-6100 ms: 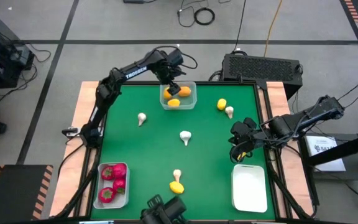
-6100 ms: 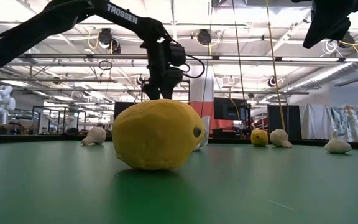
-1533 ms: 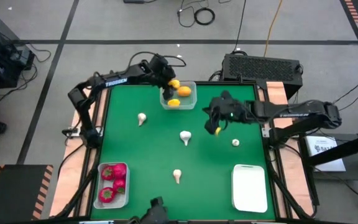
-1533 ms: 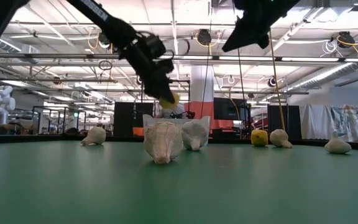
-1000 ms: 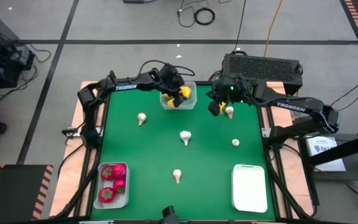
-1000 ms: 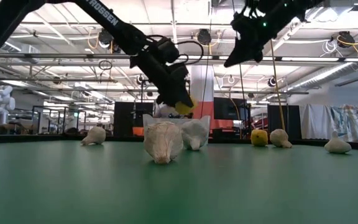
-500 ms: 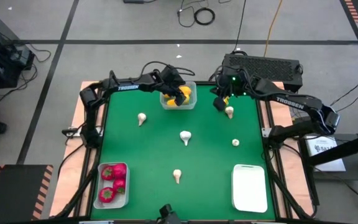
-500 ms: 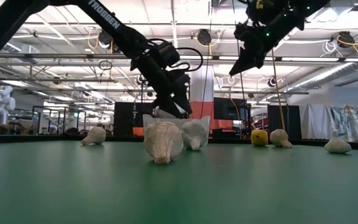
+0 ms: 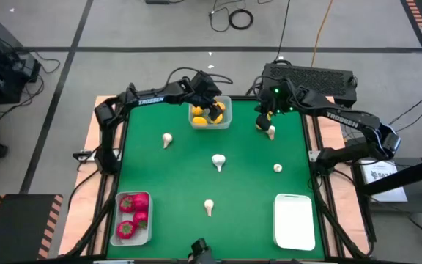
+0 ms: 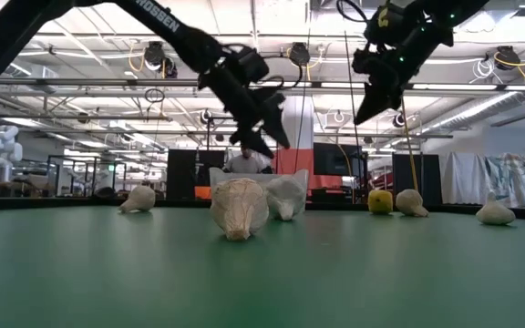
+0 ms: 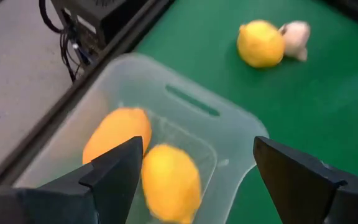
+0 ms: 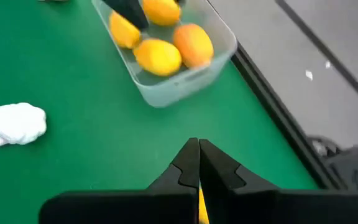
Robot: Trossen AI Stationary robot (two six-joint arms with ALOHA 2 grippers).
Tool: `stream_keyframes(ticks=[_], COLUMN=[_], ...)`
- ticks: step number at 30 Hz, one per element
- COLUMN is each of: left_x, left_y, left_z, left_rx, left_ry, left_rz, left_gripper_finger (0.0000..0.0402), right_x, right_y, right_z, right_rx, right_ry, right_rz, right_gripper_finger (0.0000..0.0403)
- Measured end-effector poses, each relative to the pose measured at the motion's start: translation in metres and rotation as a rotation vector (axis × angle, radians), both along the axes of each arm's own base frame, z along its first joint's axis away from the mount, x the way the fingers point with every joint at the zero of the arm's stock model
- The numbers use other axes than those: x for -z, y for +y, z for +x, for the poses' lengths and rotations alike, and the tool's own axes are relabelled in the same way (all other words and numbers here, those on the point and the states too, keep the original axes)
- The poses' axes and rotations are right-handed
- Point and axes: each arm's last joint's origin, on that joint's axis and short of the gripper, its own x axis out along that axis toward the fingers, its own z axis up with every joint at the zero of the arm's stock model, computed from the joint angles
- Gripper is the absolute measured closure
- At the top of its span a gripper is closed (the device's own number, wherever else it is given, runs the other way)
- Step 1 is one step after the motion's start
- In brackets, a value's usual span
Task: Sort produce into baskets
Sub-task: Put the lemon into the transparent bin
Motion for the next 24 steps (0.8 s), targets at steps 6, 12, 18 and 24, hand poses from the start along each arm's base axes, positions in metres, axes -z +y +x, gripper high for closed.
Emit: stream_keyframes(ticks=[6, 12, 18, 24], left_x=[-0.049, -0.092, -0.097, -0.092], left_y=[0.009, 0.017, 0.019, 0.016], left_z=[-0.002, -0.01, -0.012, -0.015], left_rx=[-0.009, -0.007, -0.012, 0.03], left_ry=[0.03, 0.009, 0.007, 0.074], left_rz=[0.029, 0.082, 0.084, 0.081], left_gripper_finger=[0.0088, 0.0088, 0.0088, 0.0088], right_x=[0.003, 0.026, 0.05, 0.062], right_y=[-0.005, -0.026, -0.045, -0.058], right_z=[-0.007, -0.008, 0.008, 0.02], right_rx=[0.077, 0.36, 0.48, 0.524], right_ry=[0.007, 0.016, 0.082, 0.124], right_rz=[0.067, 0.272, 0.385, 0.404], right_gripper_finger=[0.0382, 0.0298, 0.0214, 0.0155])
